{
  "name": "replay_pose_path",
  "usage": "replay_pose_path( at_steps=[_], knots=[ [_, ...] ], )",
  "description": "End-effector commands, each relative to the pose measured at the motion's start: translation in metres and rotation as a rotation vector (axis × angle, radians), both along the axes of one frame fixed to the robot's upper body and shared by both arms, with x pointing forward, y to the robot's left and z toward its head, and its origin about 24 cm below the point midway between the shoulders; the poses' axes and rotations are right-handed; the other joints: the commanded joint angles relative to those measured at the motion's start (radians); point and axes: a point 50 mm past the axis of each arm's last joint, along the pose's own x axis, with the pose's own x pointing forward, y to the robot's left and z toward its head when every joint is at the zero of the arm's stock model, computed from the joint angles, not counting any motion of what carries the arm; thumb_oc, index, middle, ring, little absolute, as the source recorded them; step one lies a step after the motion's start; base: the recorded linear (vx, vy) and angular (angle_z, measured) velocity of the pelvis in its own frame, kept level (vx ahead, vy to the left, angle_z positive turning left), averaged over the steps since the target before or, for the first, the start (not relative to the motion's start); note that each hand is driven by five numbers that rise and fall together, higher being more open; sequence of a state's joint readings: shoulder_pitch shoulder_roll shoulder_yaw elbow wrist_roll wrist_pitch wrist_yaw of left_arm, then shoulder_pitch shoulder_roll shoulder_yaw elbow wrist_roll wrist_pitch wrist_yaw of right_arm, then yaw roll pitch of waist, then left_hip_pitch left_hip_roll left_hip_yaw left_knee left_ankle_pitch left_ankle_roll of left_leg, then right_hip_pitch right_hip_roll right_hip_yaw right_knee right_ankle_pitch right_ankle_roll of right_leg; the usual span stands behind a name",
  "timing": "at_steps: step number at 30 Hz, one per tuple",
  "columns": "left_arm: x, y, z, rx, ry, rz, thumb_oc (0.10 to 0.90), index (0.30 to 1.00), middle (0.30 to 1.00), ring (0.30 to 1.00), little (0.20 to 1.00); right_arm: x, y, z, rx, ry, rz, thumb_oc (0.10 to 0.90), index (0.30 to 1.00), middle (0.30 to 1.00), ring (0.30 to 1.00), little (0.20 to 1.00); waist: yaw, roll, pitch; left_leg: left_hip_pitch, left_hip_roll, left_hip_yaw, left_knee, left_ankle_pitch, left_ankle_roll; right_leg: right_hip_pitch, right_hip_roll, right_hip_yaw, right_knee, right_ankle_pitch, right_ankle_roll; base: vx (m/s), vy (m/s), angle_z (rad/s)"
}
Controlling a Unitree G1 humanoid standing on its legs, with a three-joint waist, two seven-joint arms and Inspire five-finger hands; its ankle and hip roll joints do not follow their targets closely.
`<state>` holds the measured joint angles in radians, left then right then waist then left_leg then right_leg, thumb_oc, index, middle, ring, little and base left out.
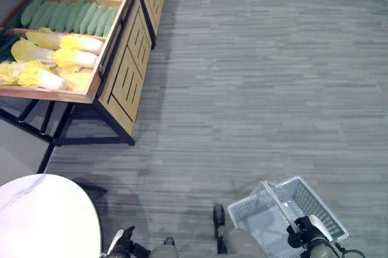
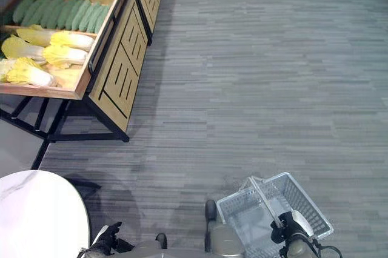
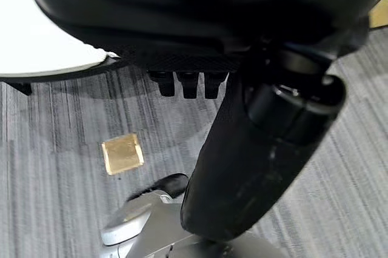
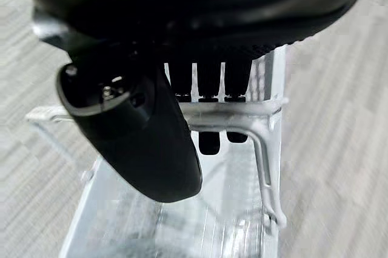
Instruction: Get the vegetables into the basket
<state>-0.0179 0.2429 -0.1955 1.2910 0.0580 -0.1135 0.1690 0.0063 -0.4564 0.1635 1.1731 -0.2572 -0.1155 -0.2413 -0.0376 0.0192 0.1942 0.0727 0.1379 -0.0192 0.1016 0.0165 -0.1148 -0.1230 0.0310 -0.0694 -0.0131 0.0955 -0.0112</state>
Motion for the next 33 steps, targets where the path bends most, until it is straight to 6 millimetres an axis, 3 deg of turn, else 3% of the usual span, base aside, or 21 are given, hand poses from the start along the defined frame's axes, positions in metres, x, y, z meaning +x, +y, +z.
replay_pose_path(
  at_steps=[1, 4, 7, 8, 11, 14, 17, 21, 27, 33],
  knots=[
    [0.033, 0.004, 0.012, 0.022, -0.12, -0.014, 0.9, 1.0, 1.0, 1.0, 1.0, 0.003, -0.025, 0.018, -0.078, -0.076, -0.012, 0.4, 0.3, 0.3, 0.3, 0.3, -0.002, -0.036, 0.005, -0.047, -0.072, -0.006, 0.182, 0.021, 0.02, -0.071, -0.045, 0.051, 0.134, -0.005, 0.061, 0.1, -0.208, 0.08],
    [0.047, -0.001, 0.016, 0.015, -0.159, -0.03, 0.9, 1.0, 1.0, 1.0, 1.0, -0.008, -0.032, 0.017, -0.092, -0.049, -0.061, 0.4, 0.3, 0.3, 0.3, 0.3, -0.002, -0.043, 0.021, -0.124, -0.08, 0.01, 0.209, 0.051, 0.033, -0.038, -0.056, 0.039, 0.133, -0.03, 0.046, 0.12, -0.166, 0.31],
    [0.05, -0.004, 0.016, 0.015, -0.167, -0.047, 0.9, 1.0, 1.0, 1.0, 1.0, -0.014, -0.037, 0.017, -0.1, -0.04, -0.1, 0.4, 0.3, 0.3, 0.3, 0.3, 0.003, -0.046, 0.022, -0.213, -0.103, 0.049, 0.091, 0.008, 0.054, -0.005, -0.075, 0.04, 0.115, -0.044, 0.058, 0.17, -0.03, 0.3],
    [0.05, -0.004, 0.016, 0.019, -0.166, -0.05, 0.9, 1.0, 1.0, 1.0, 1.0, -0.015, -0.037, 0.017, -0.105, -0.038, -0.102, 0.4, 0.3, 0.3, 0.3, 0.3, 0.009, -0.041, 0.022, -0.233, -0.103, 0.056, 0.036, 0.018, 0.056, 0.004, -0.074, 0.045, 0.115, -0.055, 0.061, 0.21, 0.052, 0.25],
    [0.047, -0.005, 0.015, 0.032, -0.157, -0.042, 0.9, 1.0, 1.0, 1.0, 1.0, -0.015, -0.035, 0.015, -0.11, -0.038, -0.096, 0.4, 0.3, 0.3, 0.3, 0.3, 0.036, -0.016, 0.026, -0.315, -0.093, 0.04, -0.078, 0.134, 0.053, 0.041, -0.042, 0.07, 0.129, -0.096, 0.051, 0.23, 0.073, 0.01],
    [0.045, -0.001, 0.014, 0.043, -0.144, -0.033, 0.9, 1.0, 1.0, 1.0, 1.0, -0.018, -0.031, 0.012, -0.102, -0.025, -0.095, 0.4, 0.3, 0.3, 0.3, 0.3, 0.048, -0.017, 0.029, -0.316, -0.087, 0.052, -0.104, 0.163, 0.051, 0.075, -0.032, 0.091, 0.147, -0.126, 0.047, 0.24, 0.08, -0.34],
    [0.037, 0.003, 0.012, 0.056, -0.116, -0.028, 0.9, 1.0, 1.0, 1.0, 1.0, -0.027, -0.023, 0.005, -0.079, 0.005, -0.11, 0.4, 0.3, 0.3, 0.3, 0.3, 0.052, -0.03, -0.001, -0.291, -0.11, 0.084, -0.099, 0.13, 0.083, 0.11, -0.052, 0.11, 0.183, -0.171, 0.063, 0.33, 0.21, -0.52],
    [0.036, 0.008, 0.013, 0.072, -0.114, -0.041, 0.9, 1.0, 1.0, 1.0, 1.0, -0.027, -0.019, 0.002, -0.064, 0.012, -0.115, 0.4, 0.3, 0.3, 0.3, 0.3, 0.06, -0.051, -0.015, -0.281, -0.132, 0.113, -0.068, 0.087, 0.103, 0.121, -0.086, 0.131, 0.174, -0.151, 0.087, 0.18, 0.164, -0.26],
    [0.05, 0.011, 0.02, 0.088, -0.164, -0.056, 0.9, 1.0, 1.0, 1.0, 1.0, -0.013, -0.012, 0.002, -0.045, -0.02, -0.085, 0.4, 0.3, 0.3, 0.3, 0.3, 0.063, -0.073, -0.006, -0.311, -0.155, 0.134, -0.006, 0.033, 0.121, 0.107, -0.117, 0.146, 0.164, -0.107, 0.11, 0.07, 0.094, -0.29],
    [0.049, 0.013, 0.02, 0.095, -0.161, -0.063, 0.9, 1.0, 1.0, 1.0, 1.0, -0.009, -0.006, 0.0, -0.031, -0.026, -0.068, 0.4, 0.3, 0.3, 0.3, 0.3, 0.07, -0.086, -0.007, -0.323, -0.165, 0.151, 0.006, 0.011, 0.13, 0.1, -0.128, 0.161, 0.149, -0.064, 0.127, 0.04, 0.036, 0.04]
  ],
)
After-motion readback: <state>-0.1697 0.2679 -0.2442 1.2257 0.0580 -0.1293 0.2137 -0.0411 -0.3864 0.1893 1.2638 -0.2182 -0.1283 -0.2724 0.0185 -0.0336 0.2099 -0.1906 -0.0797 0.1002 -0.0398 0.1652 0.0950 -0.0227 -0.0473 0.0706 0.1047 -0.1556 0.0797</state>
